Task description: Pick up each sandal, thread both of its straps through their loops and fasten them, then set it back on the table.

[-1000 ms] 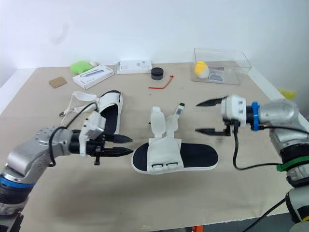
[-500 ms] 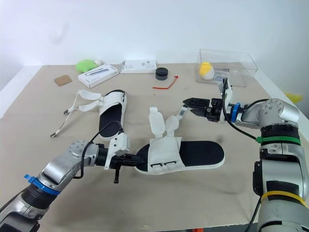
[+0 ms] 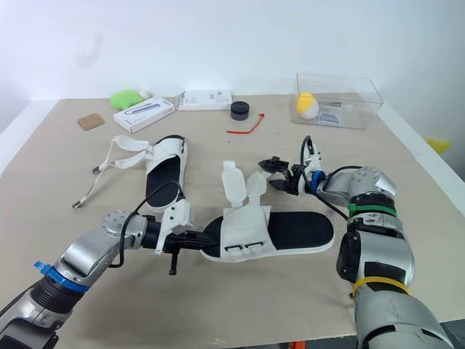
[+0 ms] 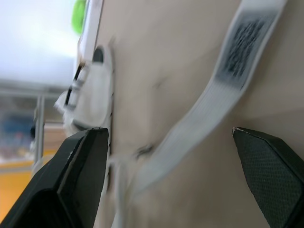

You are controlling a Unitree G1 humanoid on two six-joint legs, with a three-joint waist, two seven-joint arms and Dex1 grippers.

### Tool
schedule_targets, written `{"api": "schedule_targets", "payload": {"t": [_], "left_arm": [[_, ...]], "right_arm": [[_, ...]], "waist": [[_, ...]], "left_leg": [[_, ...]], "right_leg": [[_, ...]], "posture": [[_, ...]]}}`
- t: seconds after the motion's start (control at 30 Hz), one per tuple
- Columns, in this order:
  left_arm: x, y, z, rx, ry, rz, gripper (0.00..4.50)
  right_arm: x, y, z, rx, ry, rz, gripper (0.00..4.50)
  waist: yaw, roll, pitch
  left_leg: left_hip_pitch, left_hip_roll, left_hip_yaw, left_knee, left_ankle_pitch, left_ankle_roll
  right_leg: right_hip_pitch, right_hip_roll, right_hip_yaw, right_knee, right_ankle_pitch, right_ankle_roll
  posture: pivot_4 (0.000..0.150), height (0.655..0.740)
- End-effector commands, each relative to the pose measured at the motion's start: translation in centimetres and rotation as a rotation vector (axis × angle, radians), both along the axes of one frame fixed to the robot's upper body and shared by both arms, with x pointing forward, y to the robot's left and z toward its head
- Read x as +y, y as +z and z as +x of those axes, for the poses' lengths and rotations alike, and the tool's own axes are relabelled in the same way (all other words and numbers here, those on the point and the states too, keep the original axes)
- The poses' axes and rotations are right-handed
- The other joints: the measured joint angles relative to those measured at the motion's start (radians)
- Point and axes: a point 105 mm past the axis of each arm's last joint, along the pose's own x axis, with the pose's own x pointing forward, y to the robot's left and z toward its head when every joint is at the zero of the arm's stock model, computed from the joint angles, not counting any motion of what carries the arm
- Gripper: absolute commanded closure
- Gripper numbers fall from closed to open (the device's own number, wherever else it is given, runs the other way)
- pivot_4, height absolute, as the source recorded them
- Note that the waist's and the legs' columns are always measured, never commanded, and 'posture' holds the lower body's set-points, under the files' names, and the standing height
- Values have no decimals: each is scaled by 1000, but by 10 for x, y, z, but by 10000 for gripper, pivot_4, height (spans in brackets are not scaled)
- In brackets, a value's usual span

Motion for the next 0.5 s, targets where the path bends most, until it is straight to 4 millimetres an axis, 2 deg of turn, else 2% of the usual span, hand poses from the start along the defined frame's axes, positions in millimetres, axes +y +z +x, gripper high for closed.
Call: {"api": "schedule_targets", "payload": {"t": [0.03, 0.13, 0.2, 0.27, 0.37, 0.47, 0.5], "left_arm": [[9, -11, 2, 15, 36, 57, 44773], [10, -11, 2, 14, 38, 57, 44773], [10, -10, 1, 13, 39, 57, 45000], [10, -10, 1, 12, 42, 56, 45000], [10, -9, 2, 11, 46, 56, 45000], [11, -9, 2, 9, 50, 55, 45000], [11, -9, 3, 9, 51, 55, 45000]], "right_arm": [[-4, 11, 12, -61, -65, 11, 0], [-1, 10, 15, -70, -77, 22, 0], [2, 10, 16, -83, -68, 24, 5441], [4, 11, 17, -99, -60, 20, 13435], [5, 14, 18, -116, -48, 15, 28466], [2, 24, 20, -193, -27, -19, 42683], [2, 26, 20, -208, -21, -25, 44323]], "waist": [[-2, 0, 0], [-4, 0, 0], [-5, 0, 0], [-6, 0, 0], [-8, 0, 0], [-11, 0, 0], [-12, 0, 0]], "left_leg": [[0, 0, 0, 0, 0, 0], [0, 0, 0, 0, 0, 0], [0, 0, 0, 0, 0, 0], [0, 1, 0, 0, 0, 0], [0, 1, 0, -1, 0, 0], [0, 1, 0, -1, 0, 0], [0, 1, 0, -1, 0, 0]], "right_leg": [[0, 0, 0, 0, 0, 0], [0, 0, 0, 0, 0, 0], [0, 0, 0, 0, 0, 0], [0, 0, 0, 0, 0, 0], [0, 0, 0, 0, 0, 0], [0, 0, 0, -1, 0, -1], [0, 0, 0, -1, 0, -1]], "posture": [[1500, 7400], [1500, 7400], [1500, 7400], [1500, 7400], [1500, 7400], [1500, 7400], [1500, 7400]]}}
